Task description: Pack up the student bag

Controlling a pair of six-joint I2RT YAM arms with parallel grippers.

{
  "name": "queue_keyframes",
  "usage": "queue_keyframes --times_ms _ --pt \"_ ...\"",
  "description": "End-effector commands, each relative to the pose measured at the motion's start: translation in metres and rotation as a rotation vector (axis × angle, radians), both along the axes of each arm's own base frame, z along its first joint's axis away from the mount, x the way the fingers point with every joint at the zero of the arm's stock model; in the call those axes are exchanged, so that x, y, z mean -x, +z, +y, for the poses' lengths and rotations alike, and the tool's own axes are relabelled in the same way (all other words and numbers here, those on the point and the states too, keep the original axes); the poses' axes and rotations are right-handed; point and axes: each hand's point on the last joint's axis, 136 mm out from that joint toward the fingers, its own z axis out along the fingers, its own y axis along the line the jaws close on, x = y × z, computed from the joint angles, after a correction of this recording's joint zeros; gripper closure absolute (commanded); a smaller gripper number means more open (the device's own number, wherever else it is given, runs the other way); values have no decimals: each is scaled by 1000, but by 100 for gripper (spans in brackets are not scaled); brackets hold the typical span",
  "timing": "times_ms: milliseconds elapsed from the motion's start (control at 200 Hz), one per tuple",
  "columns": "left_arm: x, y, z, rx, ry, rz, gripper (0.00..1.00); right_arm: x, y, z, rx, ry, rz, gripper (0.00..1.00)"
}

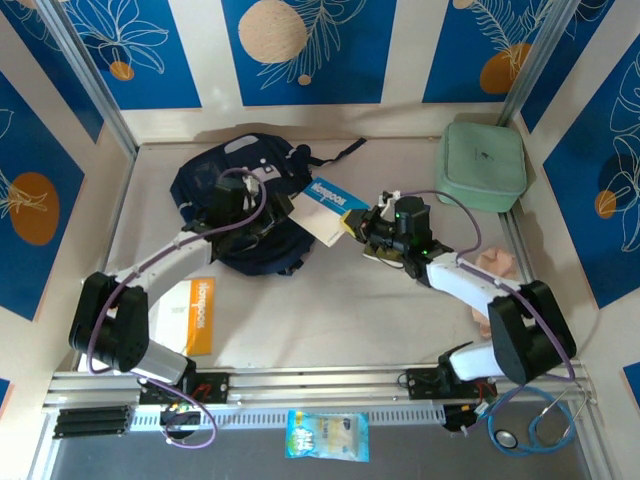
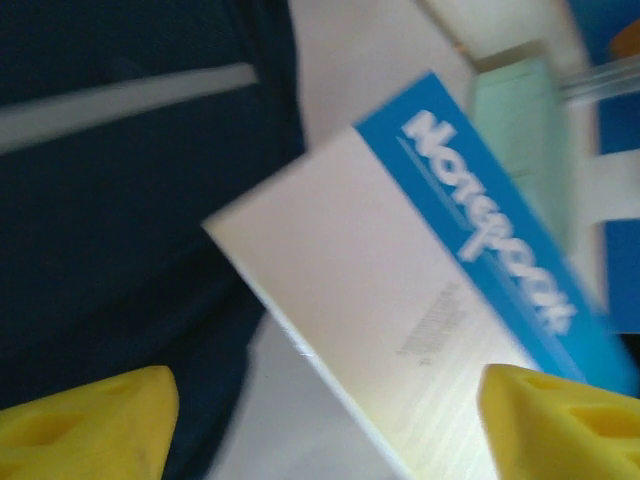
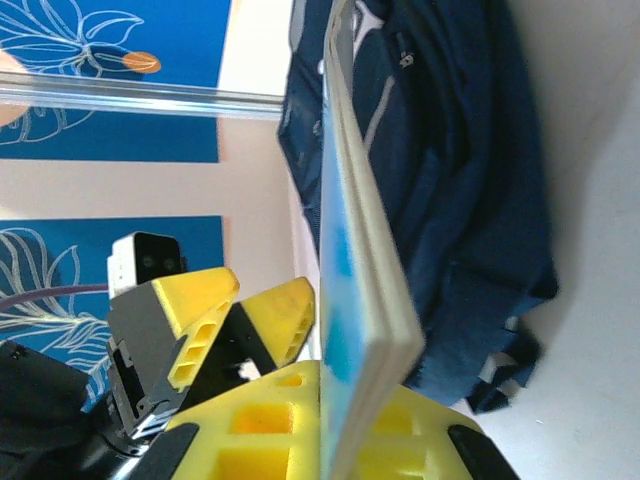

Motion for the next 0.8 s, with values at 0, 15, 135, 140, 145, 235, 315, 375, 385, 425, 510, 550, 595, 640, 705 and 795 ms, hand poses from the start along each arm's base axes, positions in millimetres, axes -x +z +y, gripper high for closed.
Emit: queue_keyframes --times_ms 0,15,135,140,145,235,315,375,385,425,510,550,595,640,705,795 --pt "8 -6 31 -339 -120 -52 10 7 -2 -25 134 -48 -24 100" --pt "8 -7 32 -368 -138 -53 8 8 -3 -28 145 -55 -23 100" --pt "6 -20 36 -564 -289 -47 5 14 -5 -47 205 -92 -26 100" --pt "6 -21 36 -572 -296 -46 5 14 -5 -47 207 -94 -26 100" --pt "5 -21 37 -581 -301 -47 5 14 -5 -48 208 -95 -26 100" --pt "-3 -30 41 -732 -365 -42 3 17 -4 -55 218 -109 -25 100" --pt "-10 -35 41 -849 -428 -52 6 19 -3 -58 218 -114 -22 100" --pt "-16 -37 40 -921 -463 -56 8 20 -3 -58 215 -112 -20 100" --pt "-17 -37 40 -932 -469 -58 8 20 -3 -58 215 -112 -20 100" --pt "-20 -40 39 -971 -490 -61 9 21 -4 -58 215 -111 -17 100" --pt "-28 -45 39 -1036 -518 -56 12 22 -6 -59 215 -114 -9 100" --pt "-32 -50 40 -1061 -524 -44 14 23 -7 -59 215 -115 -7 100" --pt "-35 -56 39 -1088 -537 -28 17 23 -7 -60 214 -116 -4 100" --pt "-35 -63 37 -1112 -559 -10 19 23 -8 -60 214 -117 -3 100" --pt "-35 -72 34 -1150 -592 12 22 24 -9 -60 215 -119 -1 100" --pt "-38 -83 34 -1214 -607 34 27 24 -9 -61 215 -121 2 100"
